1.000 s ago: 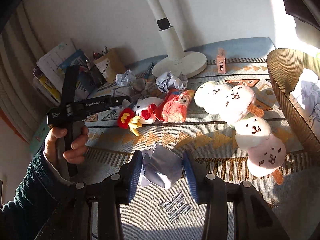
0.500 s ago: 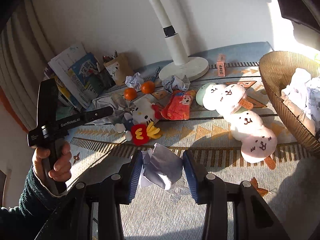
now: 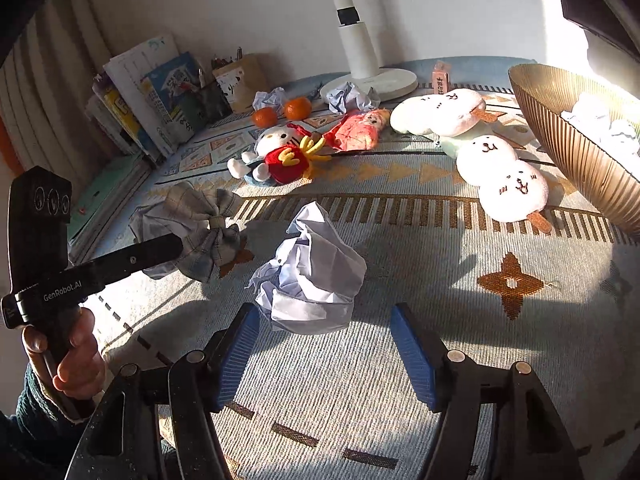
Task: Organize objects
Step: 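Carry both papers over the gold bowl and lower them in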
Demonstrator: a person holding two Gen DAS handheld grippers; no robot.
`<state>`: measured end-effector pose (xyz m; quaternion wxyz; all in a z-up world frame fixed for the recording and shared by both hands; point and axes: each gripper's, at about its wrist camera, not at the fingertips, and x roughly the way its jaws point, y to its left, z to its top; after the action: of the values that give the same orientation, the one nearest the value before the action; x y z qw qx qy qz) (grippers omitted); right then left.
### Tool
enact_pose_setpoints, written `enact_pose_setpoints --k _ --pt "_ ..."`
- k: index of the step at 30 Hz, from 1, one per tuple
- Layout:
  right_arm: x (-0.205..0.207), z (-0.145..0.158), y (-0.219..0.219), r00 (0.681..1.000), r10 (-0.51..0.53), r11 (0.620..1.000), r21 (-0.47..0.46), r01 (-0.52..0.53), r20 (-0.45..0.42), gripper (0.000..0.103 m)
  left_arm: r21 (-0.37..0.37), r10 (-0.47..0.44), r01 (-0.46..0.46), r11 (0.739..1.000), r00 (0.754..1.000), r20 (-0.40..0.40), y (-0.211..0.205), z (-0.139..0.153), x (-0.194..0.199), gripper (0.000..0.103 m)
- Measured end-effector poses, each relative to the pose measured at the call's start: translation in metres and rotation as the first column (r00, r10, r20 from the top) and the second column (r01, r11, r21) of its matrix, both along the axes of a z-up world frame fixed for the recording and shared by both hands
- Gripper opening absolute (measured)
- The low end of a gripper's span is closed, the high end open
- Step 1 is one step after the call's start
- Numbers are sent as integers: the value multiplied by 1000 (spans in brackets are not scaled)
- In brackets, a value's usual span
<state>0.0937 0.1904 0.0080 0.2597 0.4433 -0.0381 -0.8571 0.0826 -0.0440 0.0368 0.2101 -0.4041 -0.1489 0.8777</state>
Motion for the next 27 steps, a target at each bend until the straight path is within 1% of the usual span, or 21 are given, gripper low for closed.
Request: enact_pose_setpoints --k 5,7,8,9,10,12,13,14,15,16,17,18,20,21,23,25,27 --pt "-10 0 -13 999 -38 999 -25 38 6 66 6 -2 2 1000 1000 18 2 -7 4 27" --pt "-12 -2 -16 999 -47 998 -37 47 14 66 -8 -5 5 1000 1000 14 2 -6 5 28" --pt "-12 -2 -17 998 -57 998 -36 57 10 64 -26 7 -6 1000 1000 13 1 -5 5 37" --pt "-12 -2 -18 998 -57 998 -32 57 7 53 -44 29 -28 999 1000 11 -2 -5 6 41" --pt "-12 -1 -19 999 -54 998 -33 54 3 53 -46 39 -39 998 999 9 -6 -5 7 41" --pt "-9 1 -17 997 -71 997 -23 70 -22 53 -21 54 -54 998 999 0 -14 -4 7 41" --pt "-8 3 -16 997 -77 997 -24 77 -29 53 -24 65 -65 998 998 8 -17 -5 5 41" --pt "-8 5 -13 996 -80 996 -36 78 -28 53 -17 62 -62 998 998 21 -19 -6 3 39" --pt "-8 6 -10 996 -82 995 -50 81 -25 53 13 65 -65 998 998 13 -22 -4 5 31" --pt "-8 8 -7 996 -89 995 -56 88 -27 53 28 87 -87 996 996 5 -26 -1 6 30" --pt "-8 10 -4 995 -97 994 -55 95 -30 53 17 118 -118 993 993 0 -30 4 8 29" --pt "-8 12 -2 994 -103 994 -52 101 -34 53 7 140 -140 990 990 -23 -33 11 12 29" --pt "-7 14 4 993 -111 993 -51 109 -40 53 -5 142 -143 990 987 -74 -39 25 19 29" --pt "-7 15 6 992 -117 992 -53 115 -41 53 -20 142 -144 989 987 -79 -41 28 21 29" --pt "-8 14 11 990 -133 990 -58 131 -35 53 -42 163 -166 985 985 -51 -45 22 17 29" --pt "-6 18 19 987 -157 986 -64 154 -45 53 -10 175 -176 984 984 -26 -45 19 14 28" --pt "0 31 33 977 -193 980 -63 188 -89 53 13 140 -140 990 988 -65 -32 32 15 28"
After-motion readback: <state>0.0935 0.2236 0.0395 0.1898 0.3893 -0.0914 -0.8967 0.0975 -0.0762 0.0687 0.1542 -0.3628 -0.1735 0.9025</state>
